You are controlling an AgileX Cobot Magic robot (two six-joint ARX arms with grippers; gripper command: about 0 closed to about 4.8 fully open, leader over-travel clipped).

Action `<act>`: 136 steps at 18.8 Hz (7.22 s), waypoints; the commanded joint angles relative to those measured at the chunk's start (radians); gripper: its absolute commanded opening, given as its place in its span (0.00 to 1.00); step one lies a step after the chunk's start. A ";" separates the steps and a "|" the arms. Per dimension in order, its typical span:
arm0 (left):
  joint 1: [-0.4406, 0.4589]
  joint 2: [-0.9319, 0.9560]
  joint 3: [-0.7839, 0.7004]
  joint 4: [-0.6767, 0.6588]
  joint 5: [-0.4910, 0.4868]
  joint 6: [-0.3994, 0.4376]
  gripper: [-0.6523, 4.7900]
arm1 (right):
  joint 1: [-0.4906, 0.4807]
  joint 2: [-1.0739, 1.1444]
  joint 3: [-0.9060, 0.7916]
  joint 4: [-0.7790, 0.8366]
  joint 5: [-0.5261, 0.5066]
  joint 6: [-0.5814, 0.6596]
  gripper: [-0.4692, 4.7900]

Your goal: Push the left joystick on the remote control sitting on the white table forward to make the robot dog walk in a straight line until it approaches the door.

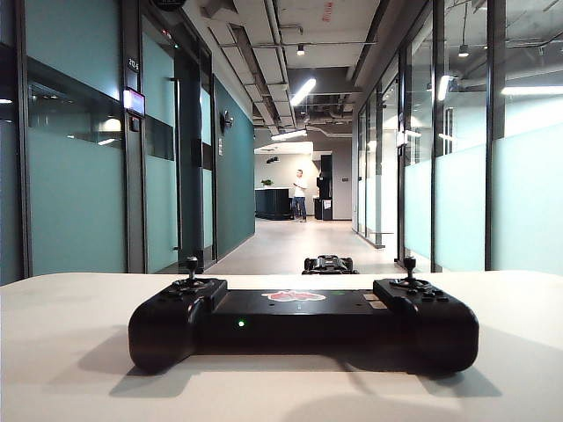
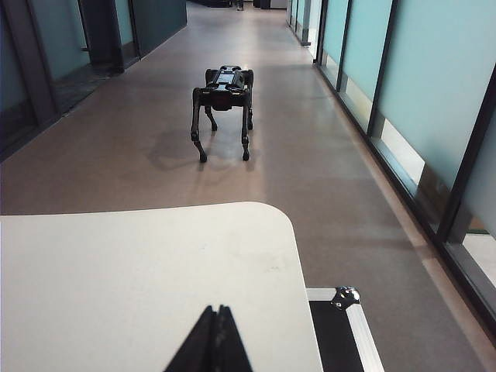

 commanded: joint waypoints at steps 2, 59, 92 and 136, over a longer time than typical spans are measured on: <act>0.000 0.000 0.003 0.028 0.000 0.002 0.11 | 0.001 -0.003 -0.005 0.036 0.001 -0.003 0.09; -0.473 1.110 0.898 -0.430 0.452 -0.047 0.11 | 0.697 1.249 0.995 -0.863 -0.150 0.458 0.78; -0.473 1.110 0.898 -0.431 0.505 -0.047 0.11 | 0.692 1.609 0.994 -0.730 -0.033 0.511 0.64; -0.472 1.479 0.740 -0.192 0.565 0.253 0.11 | 0.693 1.609 0.993 -0.777 0.028 0.595 0.54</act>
